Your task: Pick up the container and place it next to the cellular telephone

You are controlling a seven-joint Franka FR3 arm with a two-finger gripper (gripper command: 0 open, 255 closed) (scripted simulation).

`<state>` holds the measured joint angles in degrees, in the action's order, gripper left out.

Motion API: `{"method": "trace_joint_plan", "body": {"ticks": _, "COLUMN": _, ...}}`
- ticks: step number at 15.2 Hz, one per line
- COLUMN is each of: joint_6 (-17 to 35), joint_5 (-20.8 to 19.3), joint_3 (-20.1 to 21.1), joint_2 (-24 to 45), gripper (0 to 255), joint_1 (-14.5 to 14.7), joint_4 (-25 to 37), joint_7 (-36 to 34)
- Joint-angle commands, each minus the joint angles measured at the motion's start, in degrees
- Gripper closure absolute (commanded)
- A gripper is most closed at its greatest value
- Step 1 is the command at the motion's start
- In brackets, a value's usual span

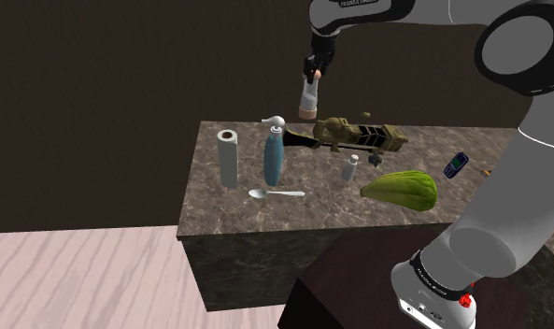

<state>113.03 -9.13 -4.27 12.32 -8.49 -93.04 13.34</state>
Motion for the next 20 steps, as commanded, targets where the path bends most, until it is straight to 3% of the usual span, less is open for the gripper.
{"method": "trace_joint_plan", "body": {"ticks": 1, "joint_6": -1.6, "joint_5": 0.1, "joint_3": 0.0, "joint_2": -0.1, "gripper": 255, "joint_1": 0.1, "joint_4": 1.5, "joint_7": 0.2}}
{"method": "trace_joint_plan", "body": {"ticks": 20, "joint_6": -17.0, "joint_5": 0.8, "joint_3": 0.1, "joint_2": 2.2, "gripper": 255, "joint_1": 0.1, "joint_4": 19.3, "joint_7": 2.5}}
